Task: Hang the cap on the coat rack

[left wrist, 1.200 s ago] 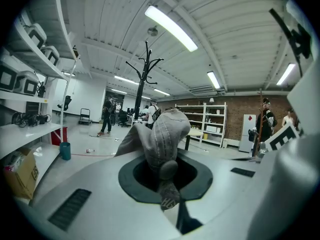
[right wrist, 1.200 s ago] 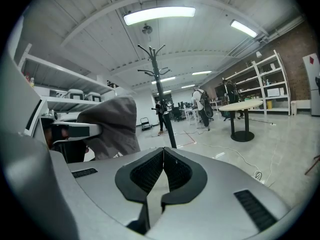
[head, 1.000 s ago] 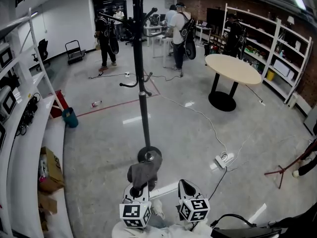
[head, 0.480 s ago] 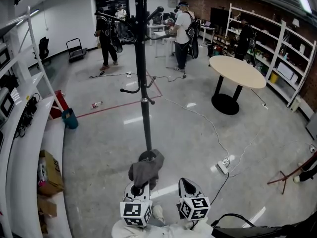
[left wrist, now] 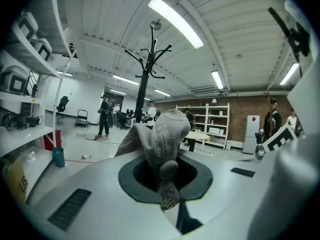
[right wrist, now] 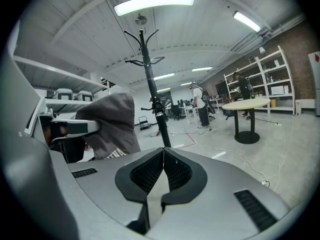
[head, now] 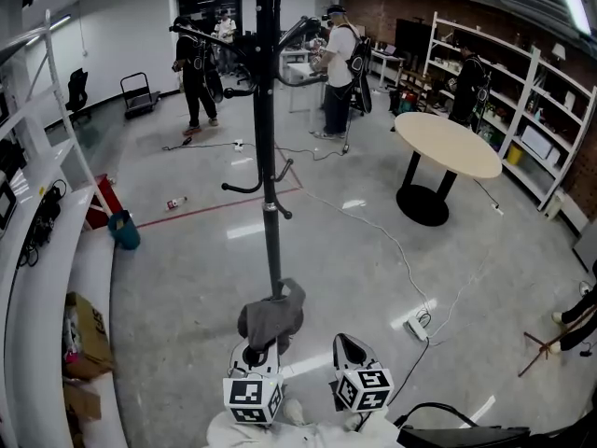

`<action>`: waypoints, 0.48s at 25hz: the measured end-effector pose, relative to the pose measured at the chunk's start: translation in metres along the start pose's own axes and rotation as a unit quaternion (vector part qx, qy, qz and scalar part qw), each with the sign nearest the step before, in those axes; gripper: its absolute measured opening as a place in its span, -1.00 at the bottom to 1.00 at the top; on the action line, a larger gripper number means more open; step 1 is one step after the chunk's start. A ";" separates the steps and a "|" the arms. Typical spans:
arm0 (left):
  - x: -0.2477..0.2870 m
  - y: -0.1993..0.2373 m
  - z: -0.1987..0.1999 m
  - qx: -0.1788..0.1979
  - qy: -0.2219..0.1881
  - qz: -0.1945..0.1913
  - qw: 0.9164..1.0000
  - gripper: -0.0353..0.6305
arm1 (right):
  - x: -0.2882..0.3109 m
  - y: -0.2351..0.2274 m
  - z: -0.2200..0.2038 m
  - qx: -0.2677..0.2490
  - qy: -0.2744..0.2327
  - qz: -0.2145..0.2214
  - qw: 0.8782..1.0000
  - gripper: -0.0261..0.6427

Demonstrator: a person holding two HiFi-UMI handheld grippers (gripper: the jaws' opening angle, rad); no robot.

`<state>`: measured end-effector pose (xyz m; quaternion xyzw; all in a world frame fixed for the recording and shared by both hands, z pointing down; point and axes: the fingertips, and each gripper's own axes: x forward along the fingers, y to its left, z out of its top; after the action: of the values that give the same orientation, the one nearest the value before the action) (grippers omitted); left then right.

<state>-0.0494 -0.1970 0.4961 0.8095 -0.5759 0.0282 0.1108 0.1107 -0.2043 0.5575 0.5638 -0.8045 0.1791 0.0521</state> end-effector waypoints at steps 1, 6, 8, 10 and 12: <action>0.004 0.003 0.001 0.001 -0.001 0.000 1.000 -0.84 | 0.004 0.000 0.002 -0.001 -0.001 0.000 1.000 -0.89; 0.023 0.011 0.004 0.000 0.000 0.001 1.000 -0.84 | 0.019 -0.009 0.004 0.004 0.004 -0.009 1.000 -0.89; 0.028 0.014 0.005 -0.001 0.001 -0.002 1.000 -0.84 | 0.026 -0.010 0.004 0.006 0.008 -0.011 1.000 -0.89; 0.032 0.018 0.004 -0.002 0.003 -0.004 1.000 -0.84 | 0.033 -0.008 0.005 0.005 0.008 -0.010 1.000 -0.89; 0.038 0.019 0.003 -0.004 0.004 -0.004 1.000 -0.84 | 0.039 -0.009 0.007 0.002 0.008 -0.008 1.000 -0.89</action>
<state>-0.0546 -0.2383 0.5023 0.8113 -0.5721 0.0291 0.1164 0.1059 -0.2447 0.5639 0.5687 -0.7993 0.1848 0.0590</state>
